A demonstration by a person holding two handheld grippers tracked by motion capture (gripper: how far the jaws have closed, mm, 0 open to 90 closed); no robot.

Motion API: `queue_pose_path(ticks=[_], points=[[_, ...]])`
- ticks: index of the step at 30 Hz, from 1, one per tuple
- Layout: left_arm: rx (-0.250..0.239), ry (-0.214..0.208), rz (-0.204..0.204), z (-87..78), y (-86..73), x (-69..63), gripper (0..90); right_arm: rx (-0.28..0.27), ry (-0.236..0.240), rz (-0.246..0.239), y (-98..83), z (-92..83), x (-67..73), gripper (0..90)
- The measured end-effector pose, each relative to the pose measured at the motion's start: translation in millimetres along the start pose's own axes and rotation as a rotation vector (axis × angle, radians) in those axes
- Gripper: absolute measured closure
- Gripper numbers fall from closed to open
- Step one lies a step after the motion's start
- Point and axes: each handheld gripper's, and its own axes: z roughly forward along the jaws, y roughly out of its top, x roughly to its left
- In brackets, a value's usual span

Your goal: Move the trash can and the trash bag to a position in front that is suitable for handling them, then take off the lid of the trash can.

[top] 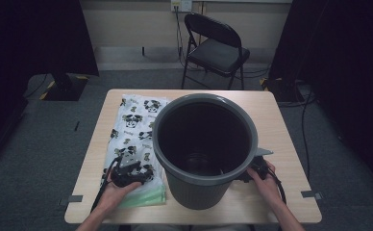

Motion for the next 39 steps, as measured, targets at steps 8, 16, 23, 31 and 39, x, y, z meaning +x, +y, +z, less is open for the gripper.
queue_pose_path(ticks=[8,16,23,31,39], points=[[0.024,-0.102,0.054,-10.4,-4.4,-2.7,33.2,0.000,0.000,0.000,0.0,0.0,0.0,13.7],[0.009,-0.132,0.035,-14.7,-0.4,-0.7,24.9,-0.001,0.003,-0.003,-0.2,-0.2,-0.5,14.2],[0.003,-0.167,0.023,-21.4,2.7,-5.9,24.6,-0.031,0.017,0.023,6.9,-10.7,-7.9,25.6],[0.033,-0.177,0.046,-15.6,3.7,-12.7,23.7,-0.128,0.088,0.055,27.4,-33.9,-9.6,28.5],[0.077,-0.132,0.083,-9.4,0.8,-13.4,21.0,-0.128,0.137,0.040,68.0,-51.5,-14.0,44.5]])
